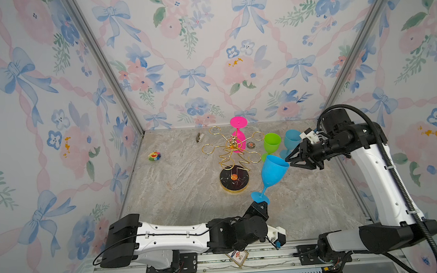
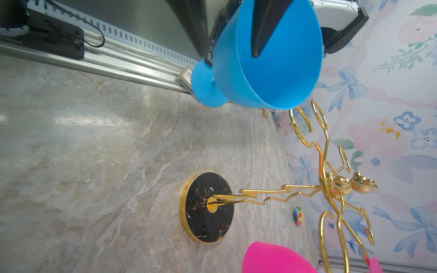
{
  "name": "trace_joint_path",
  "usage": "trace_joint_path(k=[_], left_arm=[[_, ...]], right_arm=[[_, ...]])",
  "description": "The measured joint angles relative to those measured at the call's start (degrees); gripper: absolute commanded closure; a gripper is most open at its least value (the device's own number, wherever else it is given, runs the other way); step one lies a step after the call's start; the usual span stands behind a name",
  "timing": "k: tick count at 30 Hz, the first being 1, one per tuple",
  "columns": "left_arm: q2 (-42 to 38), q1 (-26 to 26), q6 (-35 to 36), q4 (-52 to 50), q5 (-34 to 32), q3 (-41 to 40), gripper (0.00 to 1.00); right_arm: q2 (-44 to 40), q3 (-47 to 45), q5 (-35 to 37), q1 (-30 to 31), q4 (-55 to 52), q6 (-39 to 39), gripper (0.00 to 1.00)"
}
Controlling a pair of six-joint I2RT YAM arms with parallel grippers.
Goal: Take the wine glass off the wine glass rack
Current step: Pick up the wine glass from the wine glass rack.
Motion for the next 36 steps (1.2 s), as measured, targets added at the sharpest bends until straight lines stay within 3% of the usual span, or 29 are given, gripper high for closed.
trace_joint_path(k=[15,33,36], left_arm=[[0.63,0.00,10.78,12.74,-2.54,-6.19,1.00],[2.25,0.00,14.14,16.17,-3.65,-7.45,1.00],[2.25,0.00,14.67,16.22,-4.07,-7.96,0.92]], right_arm=[[-1.36,-2.56,-0.74,0.24,-0.79,-0.90,0.77],[-1.99,-5.51,-1.60,0.24,-1.36,-3.08,0.92],[-3.13,-7.15,-0.74,0.17,-1.33,-3.96,0.96]])
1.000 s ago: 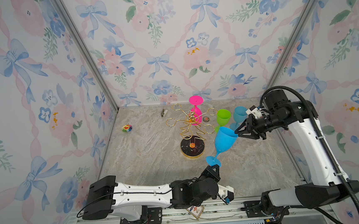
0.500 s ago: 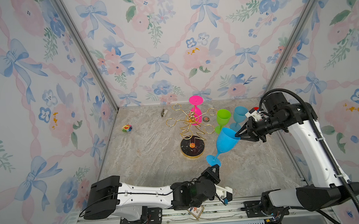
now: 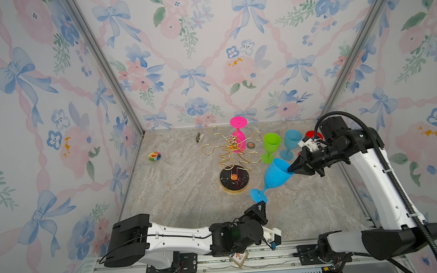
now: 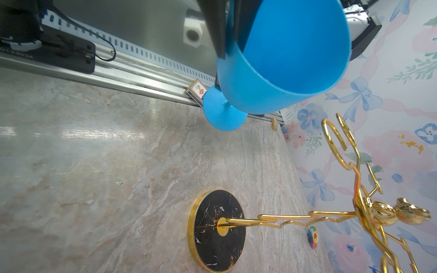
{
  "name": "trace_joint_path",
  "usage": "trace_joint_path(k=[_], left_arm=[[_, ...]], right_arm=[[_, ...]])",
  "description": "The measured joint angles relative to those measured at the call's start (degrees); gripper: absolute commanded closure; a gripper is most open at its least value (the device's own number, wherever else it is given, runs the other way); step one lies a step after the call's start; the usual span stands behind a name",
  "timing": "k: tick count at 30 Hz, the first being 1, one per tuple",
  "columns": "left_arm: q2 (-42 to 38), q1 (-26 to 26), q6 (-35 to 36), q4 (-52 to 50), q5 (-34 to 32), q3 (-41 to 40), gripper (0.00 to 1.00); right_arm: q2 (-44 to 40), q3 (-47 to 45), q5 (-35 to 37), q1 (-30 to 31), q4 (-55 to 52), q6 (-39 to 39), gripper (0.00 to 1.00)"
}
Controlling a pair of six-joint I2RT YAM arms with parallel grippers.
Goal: Take the wine glass off the wine glass rack
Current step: Pick up the wine glass from the wine glass rack.
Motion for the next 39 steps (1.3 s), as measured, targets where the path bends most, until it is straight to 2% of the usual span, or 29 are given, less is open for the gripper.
trace_joint_path(k=[1,6,11,14,18,23,32,39], left_arm=[[0.07,0.00,0.20,0.02,-0.07,-0.13,0.87],[0.74,0.04,0.28,2.08,-1.27,-0.50,0.82],[0.74,0.15,0.07,3.67,-1.68,-0.76,0.72],[0.66,0.59,-0.13,4.48,-1.68,-1.03,0.61],[-0.09,0.87,-0.44,4.74,-1.68,-1.36,0.52],[-1.18,0.85,-2.89,4.90,-1.66,-1.36,0.37],[-4.83,0.42,-13.11,4.55,0.52,-0.52,0.22],[-7.32,0.33,-32.04,-3.15,2.49,9.14,0.18]], right_arm=[[-0.46,-0.55,0.20,-0.04,-0.02,-0.11,0.97],[-1.55,-1.68,0.33,-0.09,-1.05,-0.15,1.00],[-1.90,-2.01,-0.61,-0.33,-1.77,-0.17,1.00],[-2.16,-2.34,-0.79,-0.44,-2.12,-0.33,1.00],[-2.36,-2.27,-0.04,-1.31,-2.34,-0.39,1.00],[-3.13,-2.10,5.44,-2.01,-2.34,-1.18,1.00],[-11.69,-8.17,16.09,-3.58,4.37,-0.39,1.00],[-11.63,-9.92,28.44,-4.28,9.44,-3.65,1.00]])
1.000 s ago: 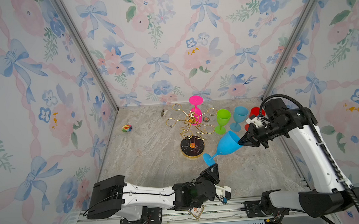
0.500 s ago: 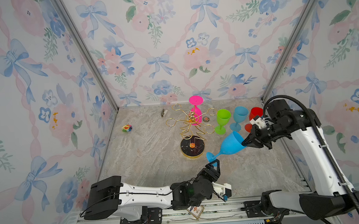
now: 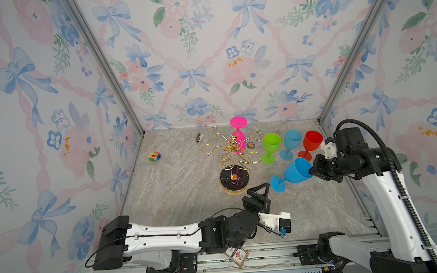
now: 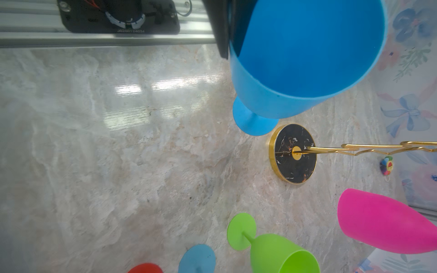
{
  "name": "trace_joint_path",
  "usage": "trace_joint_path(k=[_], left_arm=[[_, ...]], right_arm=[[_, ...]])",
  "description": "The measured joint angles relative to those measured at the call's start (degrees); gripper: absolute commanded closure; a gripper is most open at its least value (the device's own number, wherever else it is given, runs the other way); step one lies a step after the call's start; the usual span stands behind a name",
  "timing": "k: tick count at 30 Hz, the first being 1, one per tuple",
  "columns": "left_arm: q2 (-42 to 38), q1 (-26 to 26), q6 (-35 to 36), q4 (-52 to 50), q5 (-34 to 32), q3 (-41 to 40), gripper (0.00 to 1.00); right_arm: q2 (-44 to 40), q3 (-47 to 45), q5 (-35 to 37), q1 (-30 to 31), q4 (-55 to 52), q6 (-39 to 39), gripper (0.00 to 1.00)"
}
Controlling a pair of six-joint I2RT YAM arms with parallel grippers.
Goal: Take the wine glass off the wine glass rack
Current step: Pick up the wine glass from the wine glass rack, then place the wine glass at the middle-right of the table.
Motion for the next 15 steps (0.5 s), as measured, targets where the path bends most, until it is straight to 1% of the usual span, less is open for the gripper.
trace_joint_path(k=[3,7,11,15], left_arm=[[-2.78,0.00,-8.61,-2.45,1.92,1.97,0.14],[-7.04,0.00,-20.09,-5.07,5.40,2.14,0.10],[-9.84,0.00,-30.14,-7.72,8.85,2.73,0.04],[-12.68,0.50,-39.15,-10.51,12.04,5.75,0.02]], right_arm=[[0.68,0.28,6.10,-0.44,0.90,-3.02,1.00],[2.89,1.70,13.00,-1.64,1.84,-7.45,1.00],[6.51,3.50,16.15,-3.98,2.67,-11.34,1.00],[11.15,3.93,17.88,-5.05,3.87,-14.34,1.00]])
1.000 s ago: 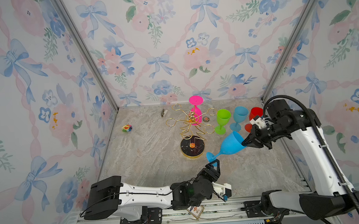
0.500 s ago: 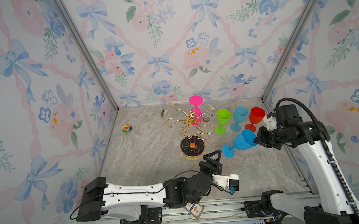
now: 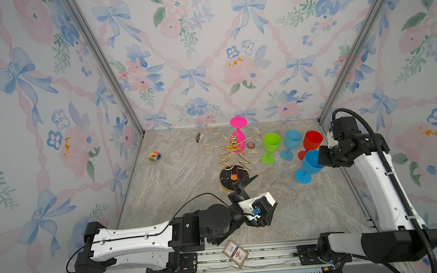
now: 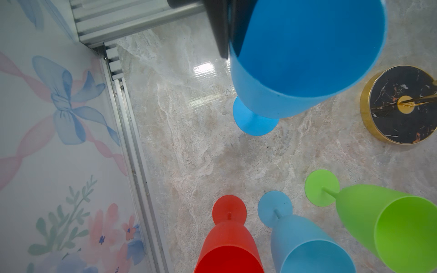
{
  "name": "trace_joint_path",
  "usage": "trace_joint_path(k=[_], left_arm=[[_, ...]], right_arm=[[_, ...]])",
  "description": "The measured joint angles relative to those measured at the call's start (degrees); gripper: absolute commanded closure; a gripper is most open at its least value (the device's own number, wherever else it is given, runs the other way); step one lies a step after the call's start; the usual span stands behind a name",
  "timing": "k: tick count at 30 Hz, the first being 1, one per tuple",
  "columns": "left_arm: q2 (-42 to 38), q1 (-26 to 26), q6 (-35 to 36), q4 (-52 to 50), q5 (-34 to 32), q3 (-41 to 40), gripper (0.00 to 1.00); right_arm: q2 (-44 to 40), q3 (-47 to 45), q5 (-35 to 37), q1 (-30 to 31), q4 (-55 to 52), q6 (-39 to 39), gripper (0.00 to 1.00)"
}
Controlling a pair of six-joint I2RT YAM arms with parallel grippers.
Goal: Take the wine glass off the wine glass rack
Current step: Place the wine glass at the middle-right of the table.
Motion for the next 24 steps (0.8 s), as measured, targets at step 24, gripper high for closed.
trace_joint_path(k=[24], left_arm=[[3.13,30.03,-33.27,-5.25,20.83,13.20,0.02]], right_arm=[[12.98,5.38,1.31,-7.91,8.66,-2.05,1.00]])
